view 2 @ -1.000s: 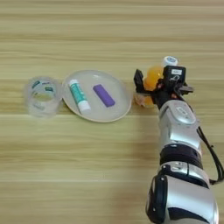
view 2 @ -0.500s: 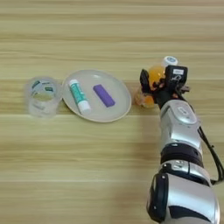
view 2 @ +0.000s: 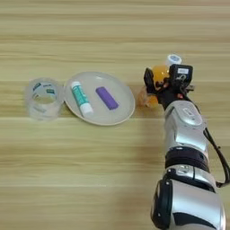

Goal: Move the objects on the table

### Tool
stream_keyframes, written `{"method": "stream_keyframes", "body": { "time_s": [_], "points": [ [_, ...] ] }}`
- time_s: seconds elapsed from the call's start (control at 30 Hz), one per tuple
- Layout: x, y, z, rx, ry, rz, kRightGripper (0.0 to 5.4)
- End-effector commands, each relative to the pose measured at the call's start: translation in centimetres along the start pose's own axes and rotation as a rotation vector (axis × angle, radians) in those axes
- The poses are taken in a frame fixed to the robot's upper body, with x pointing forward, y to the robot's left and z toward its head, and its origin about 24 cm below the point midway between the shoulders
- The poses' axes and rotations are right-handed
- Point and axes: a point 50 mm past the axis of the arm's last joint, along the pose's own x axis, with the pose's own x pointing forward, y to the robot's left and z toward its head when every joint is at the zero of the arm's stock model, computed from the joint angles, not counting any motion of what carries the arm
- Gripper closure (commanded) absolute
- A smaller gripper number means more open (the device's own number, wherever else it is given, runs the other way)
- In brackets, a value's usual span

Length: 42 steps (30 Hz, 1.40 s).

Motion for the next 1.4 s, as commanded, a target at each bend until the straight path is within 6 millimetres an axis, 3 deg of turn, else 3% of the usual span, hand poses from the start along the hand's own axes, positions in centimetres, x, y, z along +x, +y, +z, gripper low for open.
{"method": "stream_keyframes", "body": {
  "time_s": [0.03, 0.27, 0.47, 0.63, 1.13, 1.4],
  "points": [
    [0.9, -0.3, 5.8, -0.066, -0.212, -0.004, 1.88],
    [0.1, 0.4, 7.1, -0.096, -0.272, 0.027, 1.88],
    [-2.3, 3.2, 8.4, -0.122, -0.342, 0.16, 1.89],
    [-3.7, 5.2, 8.5, -0.131, -0.344, 0.273, 1.89],
    [-4.7, 6.1, 9.0, -0.13, -0.34, 0.331, 1.89],
    [-6.9, 8.6, 8.9, -0.134, -0.32, 0.498, 1.89]
  ]
}}
